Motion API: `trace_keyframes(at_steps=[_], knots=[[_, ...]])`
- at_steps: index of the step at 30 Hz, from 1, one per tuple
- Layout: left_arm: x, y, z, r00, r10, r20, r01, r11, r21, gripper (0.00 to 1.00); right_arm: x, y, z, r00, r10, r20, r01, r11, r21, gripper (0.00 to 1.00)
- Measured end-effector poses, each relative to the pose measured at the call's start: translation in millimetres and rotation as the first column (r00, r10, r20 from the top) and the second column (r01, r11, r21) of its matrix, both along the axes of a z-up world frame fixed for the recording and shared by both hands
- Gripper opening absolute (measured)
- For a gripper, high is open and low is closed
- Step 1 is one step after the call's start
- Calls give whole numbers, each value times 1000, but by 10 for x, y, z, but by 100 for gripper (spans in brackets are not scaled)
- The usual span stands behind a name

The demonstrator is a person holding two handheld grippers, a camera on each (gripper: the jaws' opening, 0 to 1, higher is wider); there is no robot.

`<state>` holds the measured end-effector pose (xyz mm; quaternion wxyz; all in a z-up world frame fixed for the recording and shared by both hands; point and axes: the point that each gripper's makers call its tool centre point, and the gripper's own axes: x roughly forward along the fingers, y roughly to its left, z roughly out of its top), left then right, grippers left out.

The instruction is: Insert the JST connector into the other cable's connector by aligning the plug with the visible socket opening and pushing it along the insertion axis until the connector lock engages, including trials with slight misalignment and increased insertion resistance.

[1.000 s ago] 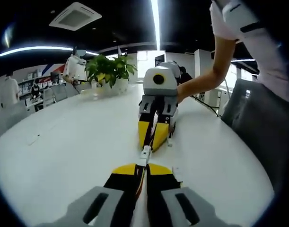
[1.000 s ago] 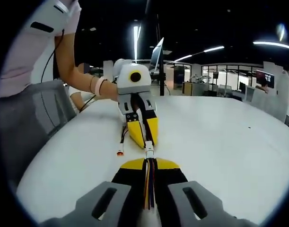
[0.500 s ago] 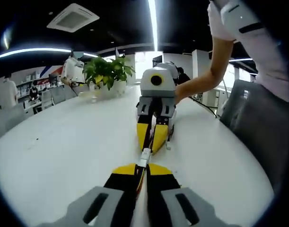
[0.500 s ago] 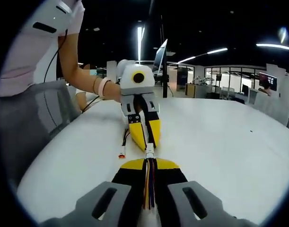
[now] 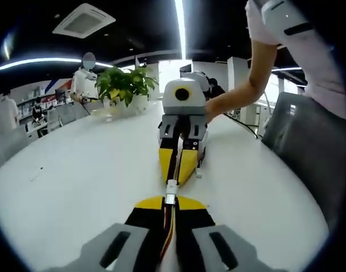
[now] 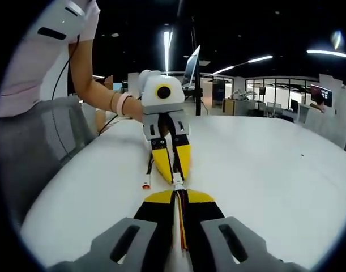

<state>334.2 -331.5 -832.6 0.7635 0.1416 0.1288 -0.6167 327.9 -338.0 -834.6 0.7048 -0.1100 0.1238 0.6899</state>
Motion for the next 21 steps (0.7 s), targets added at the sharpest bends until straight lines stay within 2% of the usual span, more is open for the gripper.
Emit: trace_keyframes(at_steps=[13,15,21], knots=[[-13,-51,25,1000,-6,-5,6,1000,6,0,35,9,-34,1000,-11,-10,11,1000,-5,3],[-8,-56,32,1000,-15,0,15,1000,22,0,43,15,-40,1000,-14,-14,14,1000,-4,3],[162,-30,57,1000,-5,28,4,999,37,0,172,26,-13,999,-50,-1,50,999,16,3]])
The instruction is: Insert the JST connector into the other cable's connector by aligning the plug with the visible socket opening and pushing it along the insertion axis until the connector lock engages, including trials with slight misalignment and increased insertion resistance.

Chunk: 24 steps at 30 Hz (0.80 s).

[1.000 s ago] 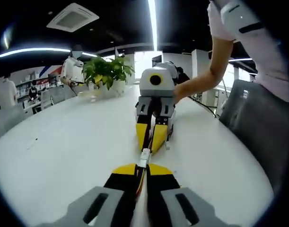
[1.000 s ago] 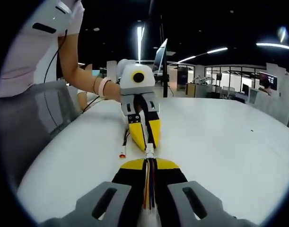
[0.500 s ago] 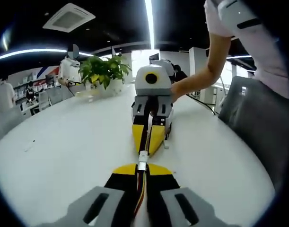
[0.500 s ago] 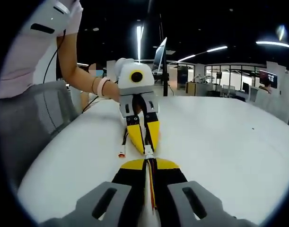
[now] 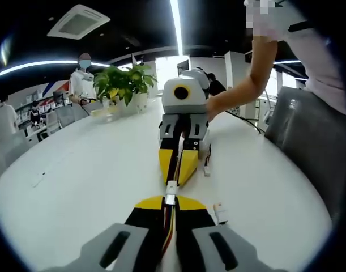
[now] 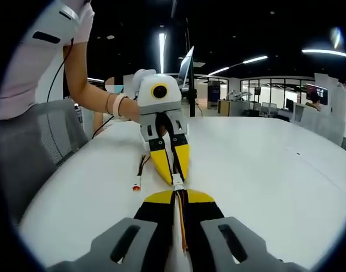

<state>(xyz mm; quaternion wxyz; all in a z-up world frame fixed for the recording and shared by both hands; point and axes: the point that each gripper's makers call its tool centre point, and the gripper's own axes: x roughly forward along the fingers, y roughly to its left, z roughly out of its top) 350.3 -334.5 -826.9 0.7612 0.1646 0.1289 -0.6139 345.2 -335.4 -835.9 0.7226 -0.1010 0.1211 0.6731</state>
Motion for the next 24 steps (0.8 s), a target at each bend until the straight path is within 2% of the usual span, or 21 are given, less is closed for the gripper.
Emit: trace_keyframes(at_steps=[9,13,16,18,24], knots=[[150,18,-70,999,24,-23,-25,1000,-8,0,125,7,-49,1000,-18,4,18,1000,-3,3],[208,52,-106,999,40,-37,-41,999,-14,1,168,10,-77,1000,-29,-11,29,1000,5,3],[309,102,-110,994,71,-78,-75,996,-55,1,227,10,-48,997,-56,-59,58,998,33,4],[319,109,-108,994,75,-84,-80,995,-65,1,227,9,-47,997,-51,-51,53,998,32,4],[313,106,-169,994,75,-80,-78,996,-43,1,214,12,-102,998,-43,-41,43,999,9,4]])
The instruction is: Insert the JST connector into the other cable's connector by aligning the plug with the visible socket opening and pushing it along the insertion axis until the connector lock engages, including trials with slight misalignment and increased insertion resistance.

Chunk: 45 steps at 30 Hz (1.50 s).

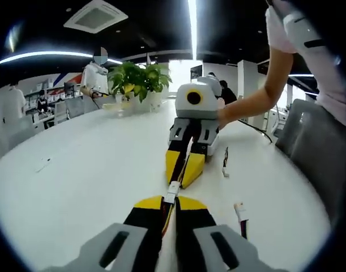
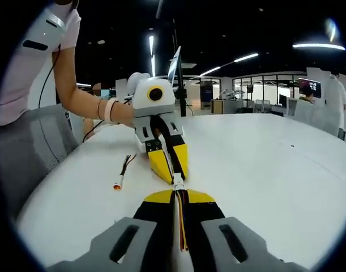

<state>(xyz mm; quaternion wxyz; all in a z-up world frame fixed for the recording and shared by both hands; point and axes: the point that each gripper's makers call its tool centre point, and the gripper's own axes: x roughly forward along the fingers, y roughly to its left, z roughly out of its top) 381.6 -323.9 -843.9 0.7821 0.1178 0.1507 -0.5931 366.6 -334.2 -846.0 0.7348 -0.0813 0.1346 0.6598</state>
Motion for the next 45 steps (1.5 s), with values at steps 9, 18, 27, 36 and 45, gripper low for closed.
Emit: trace_keyframes(at_steps=[9,18,27,36,45], knots=[[0,-2,-11,999,38,-19,-39,999,-28,3,-8,20,-17,1000,4,24,-4,1000,-4,5],[-120,-55,20,998,57,-12,-57,998,-39,12,21,16,-14,1000,-5,20,5,1000,4,13],[-105,-8,33,995,94,-22,-94,995,-32,16,31,18,4,1000,-25,-1,25,1000,8,15],[-55,33,61,979,197,-57,-199,979,-33,28,74,-4,20,997,-68,-30,68,998,9,23],[5,165,140,961,255,-108,-263,962,-68,35,32,-40,126,997,-79,-22,80,997,12,25]])
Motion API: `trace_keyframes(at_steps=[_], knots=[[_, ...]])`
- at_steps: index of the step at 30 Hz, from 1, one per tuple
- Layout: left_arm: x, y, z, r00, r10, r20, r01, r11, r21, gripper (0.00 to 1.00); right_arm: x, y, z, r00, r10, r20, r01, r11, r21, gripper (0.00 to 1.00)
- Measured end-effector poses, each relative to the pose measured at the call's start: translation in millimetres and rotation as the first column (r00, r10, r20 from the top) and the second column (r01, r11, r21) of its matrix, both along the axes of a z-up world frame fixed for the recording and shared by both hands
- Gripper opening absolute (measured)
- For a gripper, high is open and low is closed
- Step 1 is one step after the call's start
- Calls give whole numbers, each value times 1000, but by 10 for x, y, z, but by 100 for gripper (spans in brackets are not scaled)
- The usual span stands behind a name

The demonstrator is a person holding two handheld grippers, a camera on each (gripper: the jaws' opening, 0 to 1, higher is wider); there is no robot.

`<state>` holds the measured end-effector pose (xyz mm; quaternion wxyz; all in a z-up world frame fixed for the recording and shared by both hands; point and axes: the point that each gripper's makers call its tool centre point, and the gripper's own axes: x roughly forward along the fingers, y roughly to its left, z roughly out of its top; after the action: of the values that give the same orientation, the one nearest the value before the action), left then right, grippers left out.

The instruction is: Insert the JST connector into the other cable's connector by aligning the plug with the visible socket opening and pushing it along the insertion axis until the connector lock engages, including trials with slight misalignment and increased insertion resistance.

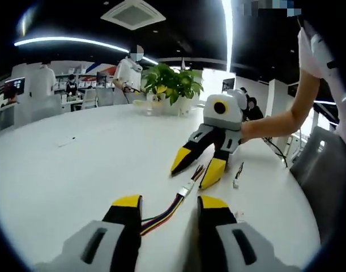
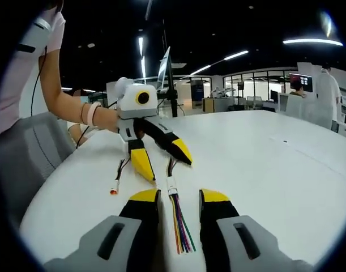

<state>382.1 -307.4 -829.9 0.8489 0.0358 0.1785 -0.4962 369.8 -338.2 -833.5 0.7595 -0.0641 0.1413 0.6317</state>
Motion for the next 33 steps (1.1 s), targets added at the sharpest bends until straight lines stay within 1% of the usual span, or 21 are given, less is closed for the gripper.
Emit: trace_keyframes(at_steps=[3,6,8,12,15,20,23,26,28,33], knots=[[19,56,64,1000,7,4,-6,1000,-17,36,-9,-29,93,1000,0,19,0,1000,7,24],[-29,42,196,1000,8,19,-7,999,-41,36,-36,-51,239,999,2,41,-3,1000,22,24],[-48,41,254,1000,10,27,-9,999,-45,36,-60,-64,311,998,4,56,-6,1000,25,24],[-91,74,348,998,-3,66,4,1000,-18,38,-115,-93,417,997,10,78,-12,1000,29,24],[-120,126,362,998,5,65,-5,1000,0,45,-187,-121,493,995,20,97,-22,999,25,24],[-275,160,392,997,-15,72,13,1000,22,45,-302,-169,524,992,49,114,-49,999,2,23],[-385,160,401,996,-36,79,32,999,43,44,-367,-201,494,991,68,114,-66,998,-18,22],[-509,149,391,995,-58,79,53,997,62,45,-423,-240,458,989,76,128,-71,997,-41,22],[-549,148,417,993,-61,104,53,996,71,44,-444,-256,461,990,75,120,-71,997,-38,22],[-589,145,447,991,-64,116,55,995,79,45,-495,-297,488,990,68,123,-64,997,-37,22]])
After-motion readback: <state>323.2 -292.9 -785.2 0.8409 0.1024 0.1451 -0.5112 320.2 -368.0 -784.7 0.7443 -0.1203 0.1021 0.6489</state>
